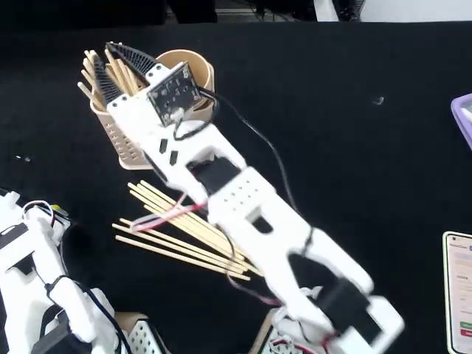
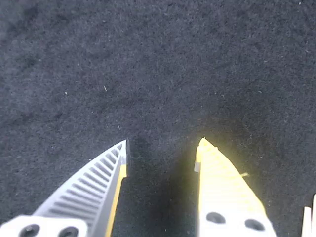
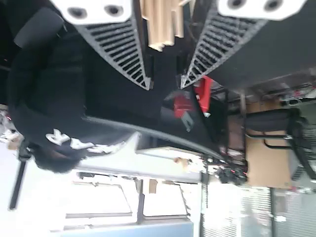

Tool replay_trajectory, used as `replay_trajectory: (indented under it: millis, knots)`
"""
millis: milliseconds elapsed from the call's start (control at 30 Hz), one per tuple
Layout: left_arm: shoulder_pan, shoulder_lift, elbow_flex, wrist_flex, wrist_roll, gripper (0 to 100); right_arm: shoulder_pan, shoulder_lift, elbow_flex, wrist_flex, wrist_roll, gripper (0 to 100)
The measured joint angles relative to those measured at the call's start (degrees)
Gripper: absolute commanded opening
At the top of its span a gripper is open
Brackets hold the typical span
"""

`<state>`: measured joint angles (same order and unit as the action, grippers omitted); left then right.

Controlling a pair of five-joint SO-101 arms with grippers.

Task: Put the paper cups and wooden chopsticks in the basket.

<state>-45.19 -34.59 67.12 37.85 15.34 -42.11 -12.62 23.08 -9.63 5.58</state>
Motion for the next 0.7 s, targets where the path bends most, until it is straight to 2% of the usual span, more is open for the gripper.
replay_trajectory:
  millis: [200,400,600,700]
  knots:
    - [0.0,0.0,0.0,0.0,0.0,22,-2.2,-15.38,3.34,20.84,0.0,9.0]
    - [0.0,0.0,0.0,0.0,0.0,22,-3.78,-27.16,14.51,42.2,0.0,9.2]
    - [0.0,0.0,0.0,0.0,0.0,22,-3.87,-34.02,32.26,44.31,0.0,9.3]
    - [0.0,0.0,0.0,0.0,0.0,22,-6.15,-34.11,41.85,40.62,0.0,9.3]
